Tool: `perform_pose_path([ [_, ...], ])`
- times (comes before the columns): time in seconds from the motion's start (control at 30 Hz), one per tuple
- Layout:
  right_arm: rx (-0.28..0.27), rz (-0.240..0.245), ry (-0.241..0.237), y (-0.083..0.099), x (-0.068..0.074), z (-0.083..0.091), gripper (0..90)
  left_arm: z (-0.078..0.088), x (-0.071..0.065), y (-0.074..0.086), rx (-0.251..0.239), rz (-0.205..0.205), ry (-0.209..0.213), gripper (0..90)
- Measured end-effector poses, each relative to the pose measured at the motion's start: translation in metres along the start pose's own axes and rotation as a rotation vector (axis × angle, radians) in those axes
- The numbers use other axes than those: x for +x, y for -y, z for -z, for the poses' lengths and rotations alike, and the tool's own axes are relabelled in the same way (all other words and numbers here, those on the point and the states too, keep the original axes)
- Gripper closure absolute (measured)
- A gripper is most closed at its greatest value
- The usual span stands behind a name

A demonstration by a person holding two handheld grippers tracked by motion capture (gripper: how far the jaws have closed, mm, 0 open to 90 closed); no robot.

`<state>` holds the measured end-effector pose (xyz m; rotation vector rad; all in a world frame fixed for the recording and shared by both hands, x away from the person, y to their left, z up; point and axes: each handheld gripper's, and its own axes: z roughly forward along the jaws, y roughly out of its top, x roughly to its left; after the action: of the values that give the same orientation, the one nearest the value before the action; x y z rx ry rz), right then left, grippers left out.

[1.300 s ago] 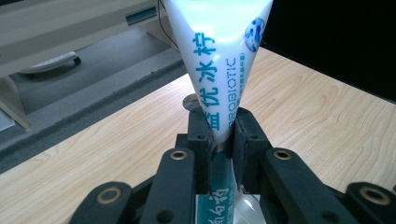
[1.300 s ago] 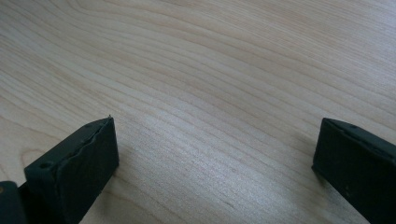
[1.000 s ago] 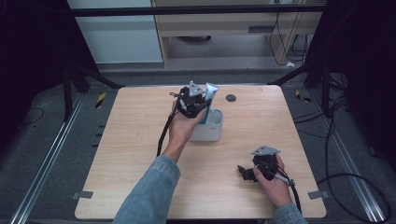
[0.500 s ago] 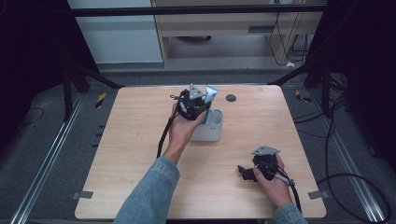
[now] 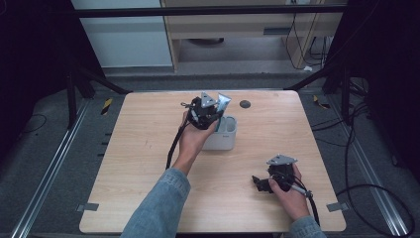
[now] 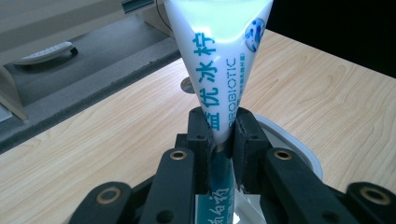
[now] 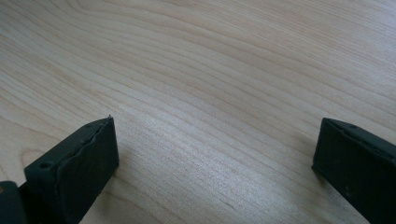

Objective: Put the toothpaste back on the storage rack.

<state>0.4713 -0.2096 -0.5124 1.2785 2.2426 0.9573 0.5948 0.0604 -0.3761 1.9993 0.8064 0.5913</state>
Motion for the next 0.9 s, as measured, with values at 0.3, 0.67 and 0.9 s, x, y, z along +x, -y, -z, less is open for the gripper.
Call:
perform_pose_path([
  [0.3, -0.002, 0.011, 0.007, 0.0003, -0.0004, -0.0006, 0.4, -0.0006, -0.0006, 0.0030, 0.013, -0.007, -0.004, 78.4],
  [0.67, 0.001, 0.004, 0.005, 0.0001, -0.0001, -0.0002, 0.4, -0.0039, -0.0007, 0.0056, 0.052, -0.011, -0.003, 78.3],
  [0.9, 0.001, 0.004, 0.005, 0.0001, 0.0000, -0.0002, 0.4, -0.0045, -0.0016, 0.0069, 0.059, -0.012, -0.002, 78.2],
])
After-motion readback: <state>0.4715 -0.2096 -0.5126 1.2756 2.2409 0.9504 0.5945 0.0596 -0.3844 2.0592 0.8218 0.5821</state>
